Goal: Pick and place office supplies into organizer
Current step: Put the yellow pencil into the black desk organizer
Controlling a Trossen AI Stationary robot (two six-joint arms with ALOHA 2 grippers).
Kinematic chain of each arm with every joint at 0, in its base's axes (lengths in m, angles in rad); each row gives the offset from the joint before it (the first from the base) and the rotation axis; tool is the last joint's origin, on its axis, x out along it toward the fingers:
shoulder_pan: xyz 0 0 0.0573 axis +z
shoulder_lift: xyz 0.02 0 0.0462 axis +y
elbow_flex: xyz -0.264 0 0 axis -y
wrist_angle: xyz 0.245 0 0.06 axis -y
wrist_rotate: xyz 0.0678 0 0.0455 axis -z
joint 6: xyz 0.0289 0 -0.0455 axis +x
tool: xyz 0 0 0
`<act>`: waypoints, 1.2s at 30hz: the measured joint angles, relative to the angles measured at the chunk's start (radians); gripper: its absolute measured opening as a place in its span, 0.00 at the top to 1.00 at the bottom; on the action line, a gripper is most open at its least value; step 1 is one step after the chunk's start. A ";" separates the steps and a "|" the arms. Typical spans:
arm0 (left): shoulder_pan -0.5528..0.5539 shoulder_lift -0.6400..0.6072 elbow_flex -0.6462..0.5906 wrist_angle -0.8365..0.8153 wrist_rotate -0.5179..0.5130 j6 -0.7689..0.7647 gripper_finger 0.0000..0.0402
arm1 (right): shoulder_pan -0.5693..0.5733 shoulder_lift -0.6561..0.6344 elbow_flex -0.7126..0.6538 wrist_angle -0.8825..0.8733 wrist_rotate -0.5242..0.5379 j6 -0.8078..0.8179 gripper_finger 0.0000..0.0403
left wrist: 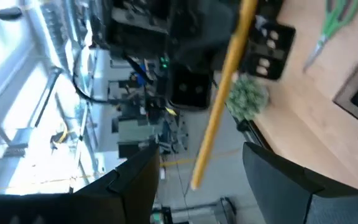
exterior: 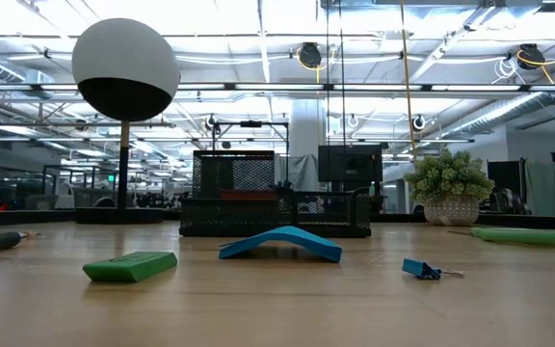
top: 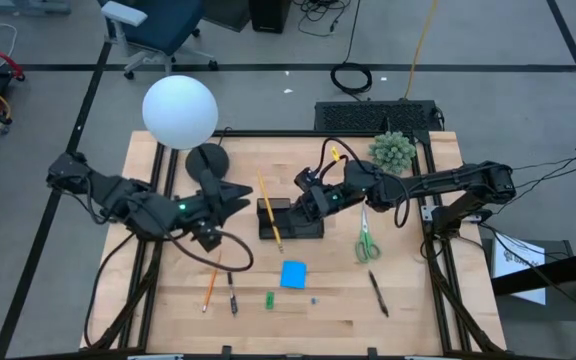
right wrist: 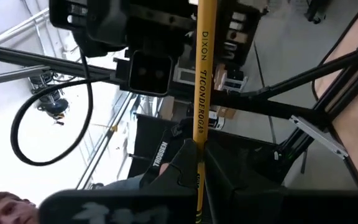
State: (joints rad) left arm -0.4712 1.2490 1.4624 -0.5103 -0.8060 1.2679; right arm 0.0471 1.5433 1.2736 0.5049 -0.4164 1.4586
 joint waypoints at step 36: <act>0.095 0.069 0.000 0.123 0.205 0.051 0.45 | 0.015 0.000 0.000 0.045 -0.055 0.071 1.00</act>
State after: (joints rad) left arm -0.3759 1.3178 1.4624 -0.3868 -0.6008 1.3190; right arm 0.0620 1.5436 1.2736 0.5499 -0.4713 1.5292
